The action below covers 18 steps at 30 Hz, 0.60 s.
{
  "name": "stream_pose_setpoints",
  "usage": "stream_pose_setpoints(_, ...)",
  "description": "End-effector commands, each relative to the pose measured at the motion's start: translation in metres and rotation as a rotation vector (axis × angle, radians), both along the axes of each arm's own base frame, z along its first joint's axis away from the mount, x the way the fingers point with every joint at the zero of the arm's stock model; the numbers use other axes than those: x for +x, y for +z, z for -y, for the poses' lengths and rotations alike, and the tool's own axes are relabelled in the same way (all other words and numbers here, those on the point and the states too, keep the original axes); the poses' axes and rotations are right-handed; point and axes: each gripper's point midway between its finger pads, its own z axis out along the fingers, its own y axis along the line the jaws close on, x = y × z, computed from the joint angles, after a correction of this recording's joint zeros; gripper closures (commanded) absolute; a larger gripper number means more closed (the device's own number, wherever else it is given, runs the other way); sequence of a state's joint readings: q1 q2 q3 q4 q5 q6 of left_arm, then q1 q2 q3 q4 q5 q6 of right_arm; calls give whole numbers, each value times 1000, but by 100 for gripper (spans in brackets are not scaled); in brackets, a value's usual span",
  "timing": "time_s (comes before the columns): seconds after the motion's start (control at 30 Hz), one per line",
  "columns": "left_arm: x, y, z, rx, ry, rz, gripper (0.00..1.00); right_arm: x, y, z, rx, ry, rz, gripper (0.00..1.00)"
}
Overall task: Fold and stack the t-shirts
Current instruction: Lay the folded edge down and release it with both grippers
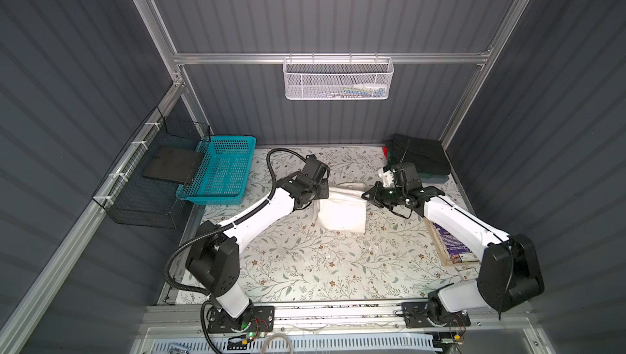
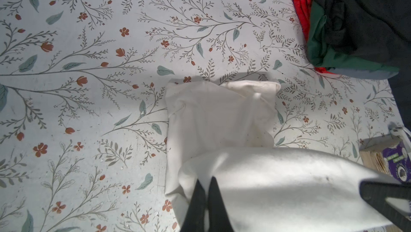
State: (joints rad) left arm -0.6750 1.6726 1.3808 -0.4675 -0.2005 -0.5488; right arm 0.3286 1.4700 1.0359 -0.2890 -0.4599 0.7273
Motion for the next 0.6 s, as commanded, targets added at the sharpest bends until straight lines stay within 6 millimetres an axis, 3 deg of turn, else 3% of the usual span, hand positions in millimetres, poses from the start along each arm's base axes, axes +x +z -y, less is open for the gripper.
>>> stream_pose_setpoints(0.0, 21, 14, 4, -15, -5, 40, 100, 18, 9, 0, 19, 18, 39, 100)
stream_pose_setpoints(0.33, 48, 0, 8, 39, -8, 34, 100, 51, -9, -2, 36, 15, 6, 100)
stream_pose_setpoints(0.57, 64, -16, 8, 110, -18, 37, 100, 61, -23, 0, 19, 5, -14, 99)
